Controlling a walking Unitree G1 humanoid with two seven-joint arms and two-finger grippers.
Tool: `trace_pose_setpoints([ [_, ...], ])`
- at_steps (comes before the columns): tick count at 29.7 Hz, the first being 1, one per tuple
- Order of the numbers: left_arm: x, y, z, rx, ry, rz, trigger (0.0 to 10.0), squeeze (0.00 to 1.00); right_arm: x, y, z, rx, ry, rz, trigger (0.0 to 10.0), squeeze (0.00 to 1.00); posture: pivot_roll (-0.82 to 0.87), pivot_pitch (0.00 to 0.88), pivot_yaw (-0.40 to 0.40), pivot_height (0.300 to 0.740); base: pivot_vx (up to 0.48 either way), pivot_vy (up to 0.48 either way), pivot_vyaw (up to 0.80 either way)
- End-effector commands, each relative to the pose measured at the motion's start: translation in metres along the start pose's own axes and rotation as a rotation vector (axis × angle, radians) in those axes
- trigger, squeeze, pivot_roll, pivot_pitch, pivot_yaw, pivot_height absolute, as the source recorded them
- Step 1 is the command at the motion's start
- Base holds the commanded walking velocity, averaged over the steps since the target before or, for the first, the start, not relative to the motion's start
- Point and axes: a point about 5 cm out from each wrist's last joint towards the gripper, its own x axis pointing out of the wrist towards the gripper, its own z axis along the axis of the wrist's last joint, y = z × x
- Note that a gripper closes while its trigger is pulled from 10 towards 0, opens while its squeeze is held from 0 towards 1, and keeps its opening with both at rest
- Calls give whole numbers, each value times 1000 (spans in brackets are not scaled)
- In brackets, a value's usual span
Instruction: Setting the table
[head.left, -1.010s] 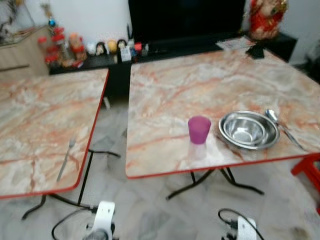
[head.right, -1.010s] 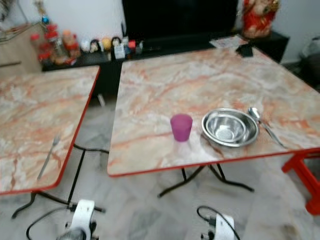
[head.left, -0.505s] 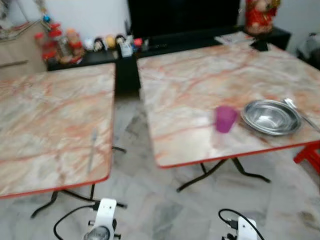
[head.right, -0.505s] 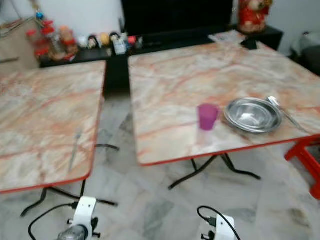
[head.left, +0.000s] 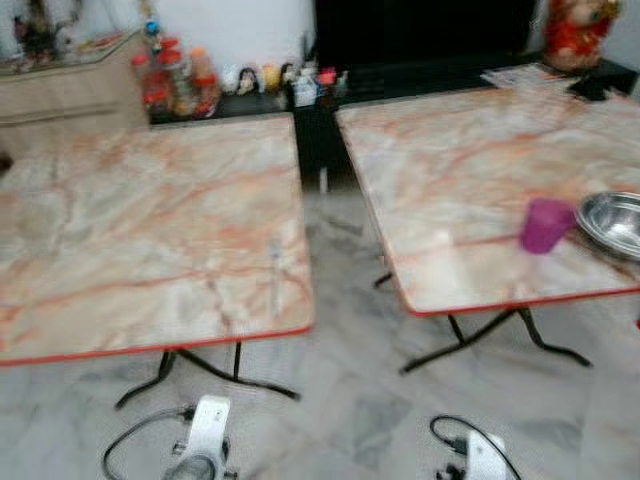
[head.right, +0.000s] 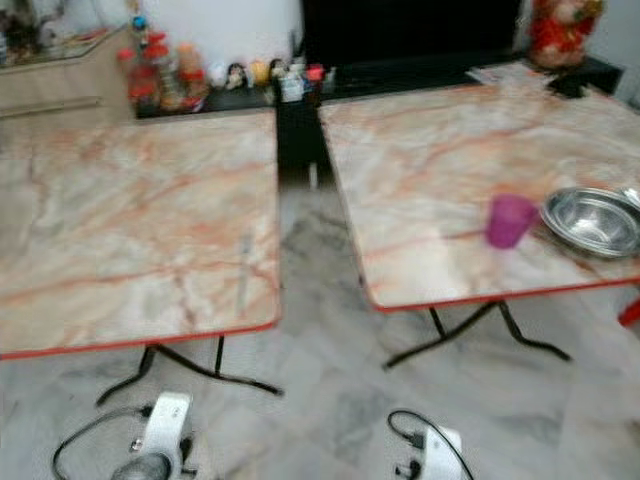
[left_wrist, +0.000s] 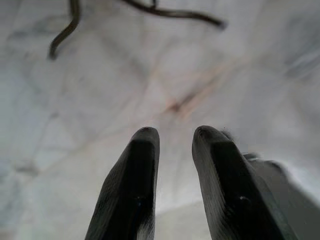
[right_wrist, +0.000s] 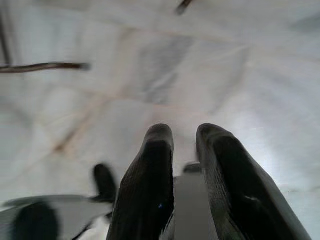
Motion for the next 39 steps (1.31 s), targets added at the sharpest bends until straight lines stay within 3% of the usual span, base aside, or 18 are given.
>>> trace_pose_setpoints([
  [1,1,-5,6,0,-16,-10,10000,0,-1,-9,1,-1,-1,-23,10000,0,-63,0,75,740,0,371,0],
  [24,2,-5,8,4,-19,-7,10000,0,0,-7,6,-7,-16,-14,10000,0,-53,0,68,740,0,351,0],
  [34,1,-6,6,13,-12,-4,10000,0,1,-5,12,-18,-45,-7,10000,0,-52,0,67,740,0,0,0],
  [39,1,-8,7,11,-19,-15,10000,0,4,4,35,-63,-140,27,10000,0,-50,0,62,740,0,0,0],
])
